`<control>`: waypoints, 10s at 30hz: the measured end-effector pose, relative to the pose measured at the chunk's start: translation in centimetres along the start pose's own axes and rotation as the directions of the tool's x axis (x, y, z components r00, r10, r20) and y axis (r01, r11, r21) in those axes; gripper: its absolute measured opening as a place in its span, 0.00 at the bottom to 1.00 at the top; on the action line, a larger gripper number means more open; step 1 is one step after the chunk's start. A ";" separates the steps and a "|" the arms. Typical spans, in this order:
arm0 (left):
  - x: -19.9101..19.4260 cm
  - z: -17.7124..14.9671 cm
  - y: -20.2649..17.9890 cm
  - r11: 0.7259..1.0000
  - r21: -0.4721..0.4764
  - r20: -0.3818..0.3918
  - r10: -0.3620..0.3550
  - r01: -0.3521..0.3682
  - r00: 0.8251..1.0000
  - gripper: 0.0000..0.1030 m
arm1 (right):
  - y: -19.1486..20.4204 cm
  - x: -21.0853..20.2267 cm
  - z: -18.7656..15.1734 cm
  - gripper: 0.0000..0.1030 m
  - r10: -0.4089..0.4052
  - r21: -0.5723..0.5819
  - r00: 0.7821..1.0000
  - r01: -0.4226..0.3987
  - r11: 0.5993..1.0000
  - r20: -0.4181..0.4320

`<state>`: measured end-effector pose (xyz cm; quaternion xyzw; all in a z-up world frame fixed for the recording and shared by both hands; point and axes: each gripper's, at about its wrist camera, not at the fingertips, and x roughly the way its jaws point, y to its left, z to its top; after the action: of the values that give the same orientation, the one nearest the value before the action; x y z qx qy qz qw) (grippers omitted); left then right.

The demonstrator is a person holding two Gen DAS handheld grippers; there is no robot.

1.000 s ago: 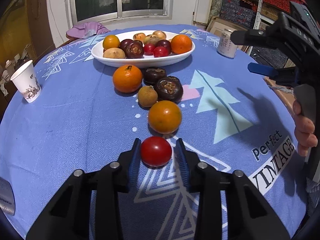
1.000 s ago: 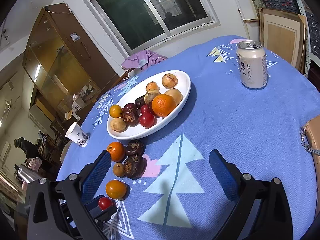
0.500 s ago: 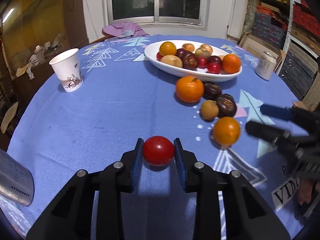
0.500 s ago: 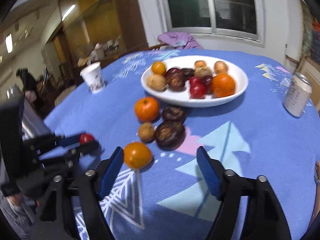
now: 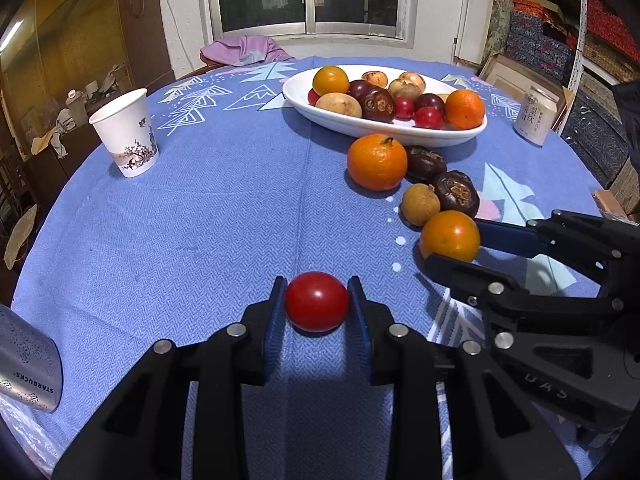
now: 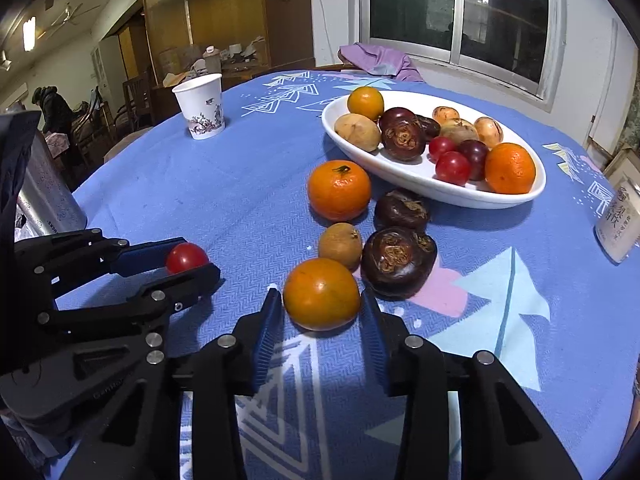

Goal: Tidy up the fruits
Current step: 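Grasp a red tomato with the left tool while the right tool grasps an orange, then carry the tomato and orange over the white plate and open both tools, then move both open tools back to the remaining fruit pile, then grasp a small brown round fruit with the left tool while the right tool grasps a dark brown fruit, then carry both fruits over the white plate and open both tools, then move both open tools back toward the orange and dark brown fruit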

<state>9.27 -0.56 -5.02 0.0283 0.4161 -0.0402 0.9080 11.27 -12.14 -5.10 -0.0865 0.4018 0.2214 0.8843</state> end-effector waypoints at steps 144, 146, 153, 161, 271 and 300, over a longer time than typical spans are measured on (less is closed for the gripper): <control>3.5 5.4 -2.1 0.999 0.034 0.033 0.007 -0.008 0.999 0.96 | -14.5 -6.5 0.9 0.93 -0.024 0.516 0.976 -0.094 0.852 0.218; 3.0 5.4 -1.2 0.998 0.035 0.045 0.060 -0.062 0.997 0.96 | -14.6 -6.5 0.9 0.93 -0.022 0.518 0.975 -0.098 0.850 0.221; 1.2 4.6 1.2 0.999 -0.022 0.066 0.029 -0.028 0.997 0.96 | -14.1 -6.3 1.0 0.93 -0.014 0.500 0.976 -0.099 0.861 0.216; 2.3 3.5 -1.0 0.997 0.075 0.022 -0.011 0.009 1.000 0.67 | -13.9 -6.3 1.0 0.93 -0.018 0.488 0.977 -0.090 0.868 0.211; 2.2 12.4 -0.1 0.997 -0.074 0.160 0.006 0.006 0.987 0.90 | -14.2 -6.3 11.4 0.81 -0.031 0.380 0.949 -0.096 0.920 0.315; 6.2 8.8 -1.8 0.999 0.031 0.061 0.015 -0.017 0.998 0.91 | -12.3 -5.3 3.8 0.87 -0.052 0.372 0.980 -0.023 0.928 0.192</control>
<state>19.79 -3.36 -4.05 0.0445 0.3872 -0.0404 0.9201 16.42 -23.51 1.02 0.1021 0.3457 0.1422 0.9219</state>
